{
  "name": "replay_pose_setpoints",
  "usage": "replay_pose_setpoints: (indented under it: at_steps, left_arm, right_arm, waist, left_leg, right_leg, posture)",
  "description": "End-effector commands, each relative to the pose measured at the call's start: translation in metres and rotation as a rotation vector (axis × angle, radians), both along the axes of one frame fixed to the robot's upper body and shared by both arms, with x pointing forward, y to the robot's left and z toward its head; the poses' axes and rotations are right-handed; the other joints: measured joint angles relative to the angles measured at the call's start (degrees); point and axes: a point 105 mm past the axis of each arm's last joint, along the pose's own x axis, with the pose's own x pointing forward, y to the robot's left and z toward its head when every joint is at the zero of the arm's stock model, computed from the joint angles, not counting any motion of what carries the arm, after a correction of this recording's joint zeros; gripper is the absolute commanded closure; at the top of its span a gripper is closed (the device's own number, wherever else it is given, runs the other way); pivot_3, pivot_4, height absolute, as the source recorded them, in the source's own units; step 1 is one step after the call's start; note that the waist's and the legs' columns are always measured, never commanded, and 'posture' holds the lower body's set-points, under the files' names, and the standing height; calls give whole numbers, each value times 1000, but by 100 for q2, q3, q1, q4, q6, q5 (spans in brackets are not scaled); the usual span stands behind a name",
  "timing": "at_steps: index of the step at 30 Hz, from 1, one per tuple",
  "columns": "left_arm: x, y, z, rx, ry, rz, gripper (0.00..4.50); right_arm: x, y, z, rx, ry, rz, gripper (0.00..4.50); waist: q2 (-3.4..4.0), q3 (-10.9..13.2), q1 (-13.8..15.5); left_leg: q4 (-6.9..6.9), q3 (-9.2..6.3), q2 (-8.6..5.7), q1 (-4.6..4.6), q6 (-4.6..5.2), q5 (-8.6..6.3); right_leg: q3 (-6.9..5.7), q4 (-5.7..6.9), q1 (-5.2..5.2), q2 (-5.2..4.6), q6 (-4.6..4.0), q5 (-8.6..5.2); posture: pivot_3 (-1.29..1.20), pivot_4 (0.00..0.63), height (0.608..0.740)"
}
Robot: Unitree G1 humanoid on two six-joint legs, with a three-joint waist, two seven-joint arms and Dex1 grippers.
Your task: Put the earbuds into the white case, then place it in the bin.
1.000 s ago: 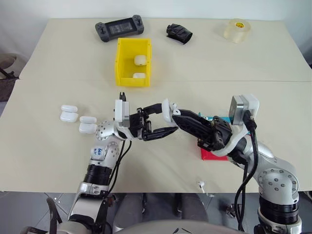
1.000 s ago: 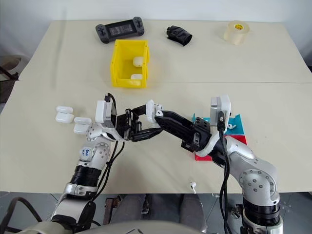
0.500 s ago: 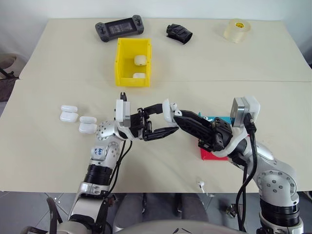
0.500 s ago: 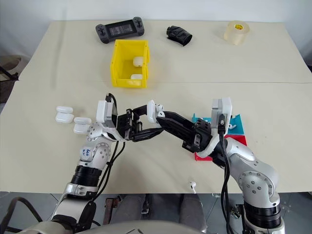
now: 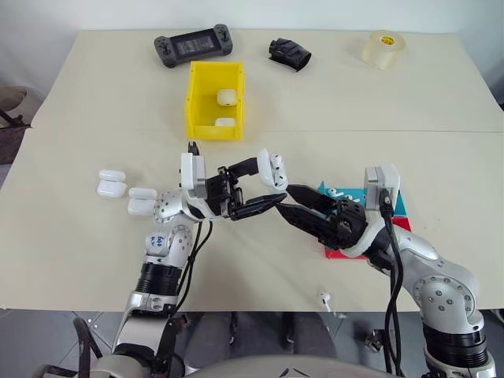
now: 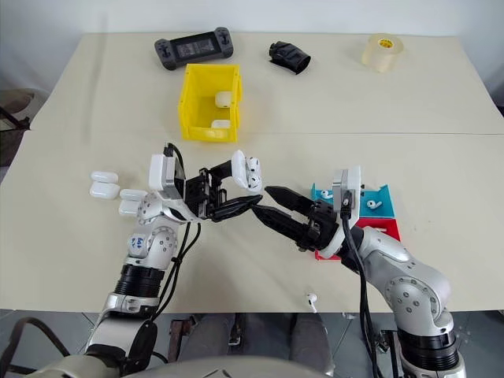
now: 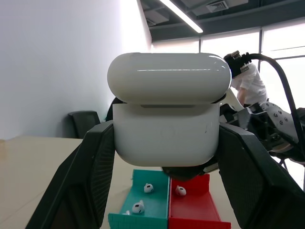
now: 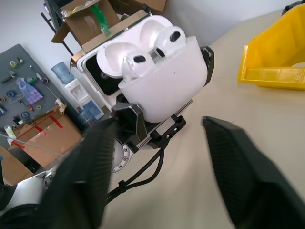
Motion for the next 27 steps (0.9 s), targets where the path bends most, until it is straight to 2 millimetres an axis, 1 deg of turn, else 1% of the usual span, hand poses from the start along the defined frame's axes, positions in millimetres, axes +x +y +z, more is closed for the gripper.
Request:
replay_pose_setpoints:
  at_steps: [1, 2, 6, 8, 9, 11, 12, 14, 16, 20, 22, 25, 27]
  left_arm:
    - [-5, 1, 9, -7, -57, -6, 1572]
    - [-4, 2, 8, 0, -57, 3, 1572]
    - [11, 8, -1, 102, -55, 108, 1572]
    - [18, 11, -7, 188, -69, 165, 1572]
    - [21, 12, -14, 284, -92, 186, 1572]
    - [23, 13, -25, 412, -129, 196, 1572]
    - [23, 13, -31, 514, -170, 188, 1572]
    - [21, 13, -36, 623, -237, 164, 1572]
    - [22, 11, -39, 670, -249, 155, 1572]
    - [23, 4, -41, 733, -252, 149, 1572]
    - [23, 0, -40, 730, -244, 148, 1572]
    - [21, -4, -39, 727, -243, 142, 1572]
    - [20, -6, -39, 728, -246, 146, 1572]
  right_arm:
    - [-4, -6, 10, -15, -61, -11, 248]
    - [-4, -11, 10, -31, -70, -27, 41]
    - [0, -42, 8, -111, -90, -120, 41]
    - [3, -54, 9, -139, -99, -173, 455]
    - [2, -58, 8, -184, -115, -175, 661]
    - [1, -62, 5, -265, -139, -174, 1308]
    - [-1, -60, 1, -342, -170, -156, 1639]
    - [0, -54, -2, -430, -211, -128, 2343]
    - [2, -44, 3, -435, -247, -107, 3074]
    - [6, -14, 15, -409, -313, -51, 4401]
    - [6, -2, 16, -407, -325, -18, 4459]
    - [9, 10, 16, -409, -337, 0, 4459]
    - [9, 18, 8, -440, -336, 40, 4459]
  waist:
    - [0, 0, -2]
    - [0, 0, -2]
    - [0, 0, 13]
    - [0, 0, 10]
    - [0, 0, 10]
    - [0, 0, 9]
    - [0, 0, 7]
    - [0, 0, 2]
    - [0, 0, -3]
    - [-1, 1, -4]
    - [-1, 1, -3]
    - [-2, 1, 13]
    - [-2, 1, 9]
  left_leg:
    - [0, 0, 1, 0, 0, 0]
    - [0, 1, 1, 0, 0, 0]
    - [0, 2, -1, -1, 1, 0]
    - [-1, 13, 0, 0, 1, 0]
    - [-1, 28, 0, 0, 2, 0]
    - [-2, 52, 1, 0, 3, 1]
    - [-6, 54, 1, 2, 3, 1]
    - [-9, 59, 1, 1, 3, 1]
    - [-9, 61, 3, 2, 3, 1]
    - [-8, 52, 6, 1, 1, 2]
    - [-8, 48, 5, 1, 1, 2]
    - [-7, 47, 2, -4, 1, 2]
    - [-6, 46, 0, -6, 1, 2]
  right_leg:
    - [0, 1, 0, 0, 0, 0]
    - [0, 0, 0, 0, 0, 0]
    - [-1, -2, 0, -1, 0, 0]
    - [-1, -3, 1, 0, 0, 0]
    - [-1, -2, 1, 0, 0, 0]
    - [-2, -3, 1, 1, 0, 0]
    - [-2, -2, 1, 1, 0, 0]
    - [-1, -6, -1, 1, 0, 0]
    - [-1, -6, -2, 2, 0, 0]
    - [-1, -7, -2, 2, 0, 0]
    - [-2, -5, -2, 2, 0, 0]
    - [-6, -5, -2, 0, 0, 0]
    - [-7, -5, -2, -1, 0, 0]
  posture:
    - [0, 150, 740]
    - [0, 150, 740]
    - [0, 150, 740]
    - [0, 150, 740]
    - [0, 150, 740]
    - [0, 150, 740]
    - [0, 150, 740]
    - [0, 150, 740]
    - [0, 150, 740]
    - [0, 150, 740]
    - [0, 150, 740]
    - [0, 150, 740]
    - [0, 150, 740]
